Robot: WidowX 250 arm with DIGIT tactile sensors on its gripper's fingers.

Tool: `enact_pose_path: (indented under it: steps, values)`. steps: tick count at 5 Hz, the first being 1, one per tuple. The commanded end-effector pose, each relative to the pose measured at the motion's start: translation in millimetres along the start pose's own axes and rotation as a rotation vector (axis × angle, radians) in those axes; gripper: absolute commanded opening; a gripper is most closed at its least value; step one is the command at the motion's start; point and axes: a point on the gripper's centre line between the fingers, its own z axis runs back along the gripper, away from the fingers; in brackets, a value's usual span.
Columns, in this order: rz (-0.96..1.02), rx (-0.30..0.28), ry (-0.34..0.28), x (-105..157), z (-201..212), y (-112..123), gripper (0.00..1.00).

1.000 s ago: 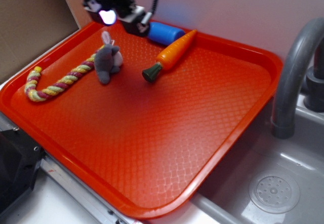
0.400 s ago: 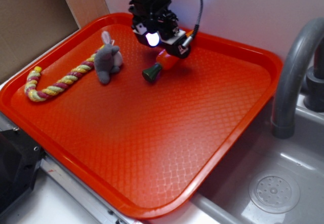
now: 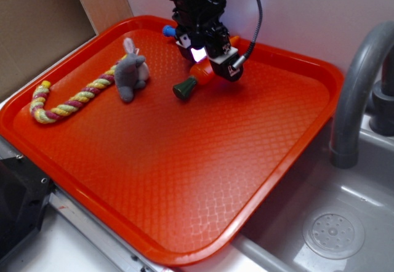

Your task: Grab the carrot.

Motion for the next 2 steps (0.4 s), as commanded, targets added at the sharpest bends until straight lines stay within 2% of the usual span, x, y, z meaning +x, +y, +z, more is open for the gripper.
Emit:
enact_pose_path:
  steps: [1,2]
  values:
    - [-0.006,0.064,-0.008,11,9,-7,0.0]
    - [0.016,0.054,0.036,0,47,2,0.0]
